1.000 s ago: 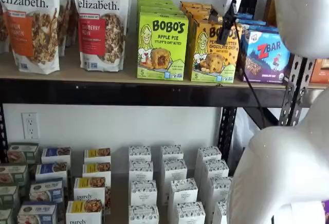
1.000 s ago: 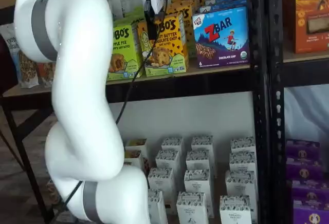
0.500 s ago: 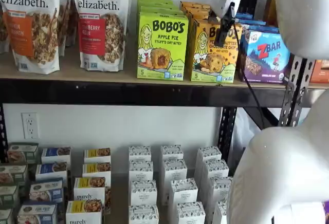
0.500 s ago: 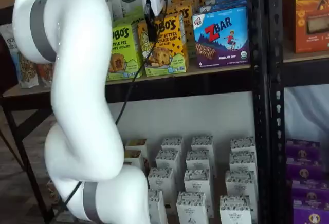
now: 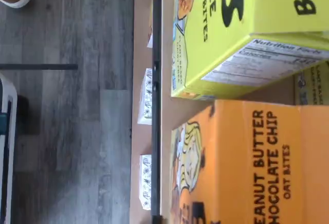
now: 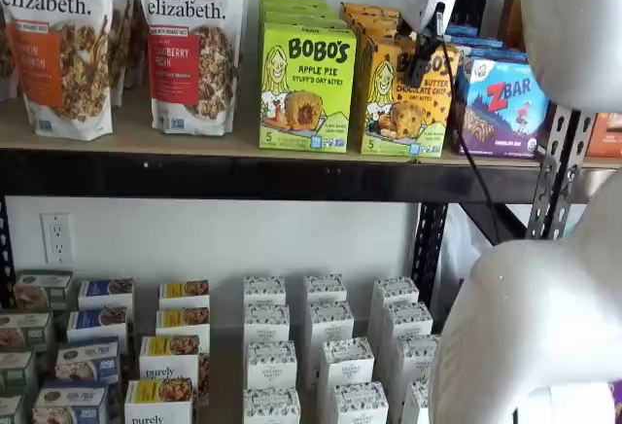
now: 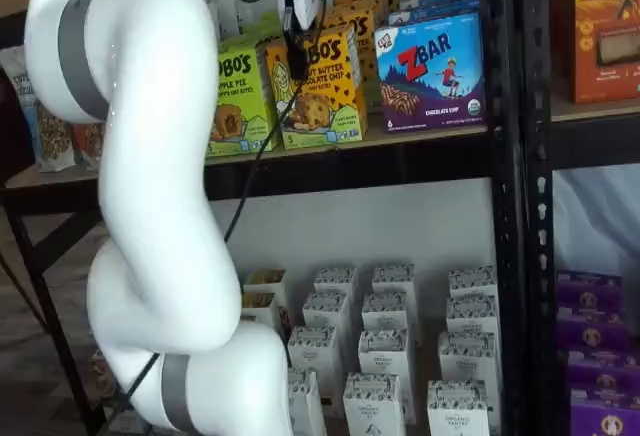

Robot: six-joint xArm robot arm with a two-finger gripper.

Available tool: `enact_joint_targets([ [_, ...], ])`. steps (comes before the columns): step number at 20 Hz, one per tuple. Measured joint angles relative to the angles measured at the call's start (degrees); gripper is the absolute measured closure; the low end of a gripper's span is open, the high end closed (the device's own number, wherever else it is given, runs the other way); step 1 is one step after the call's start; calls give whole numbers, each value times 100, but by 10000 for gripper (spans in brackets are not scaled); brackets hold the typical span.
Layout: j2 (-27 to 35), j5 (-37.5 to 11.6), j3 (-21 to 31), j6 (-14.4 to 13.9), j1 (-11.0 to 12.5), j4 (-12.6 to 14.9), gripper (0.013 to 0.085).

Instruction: Pick up the orange box on the top shelf, the fifth box from the left

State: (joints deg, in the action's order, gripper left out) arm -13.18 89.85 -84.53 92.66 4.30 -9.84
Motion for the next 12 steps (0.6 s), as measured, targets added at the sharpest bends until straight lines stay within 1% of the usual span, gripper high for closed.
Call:
enact_joint_targets([
  [12, 23, 11, -33, -43, -50, 43, 450],
])
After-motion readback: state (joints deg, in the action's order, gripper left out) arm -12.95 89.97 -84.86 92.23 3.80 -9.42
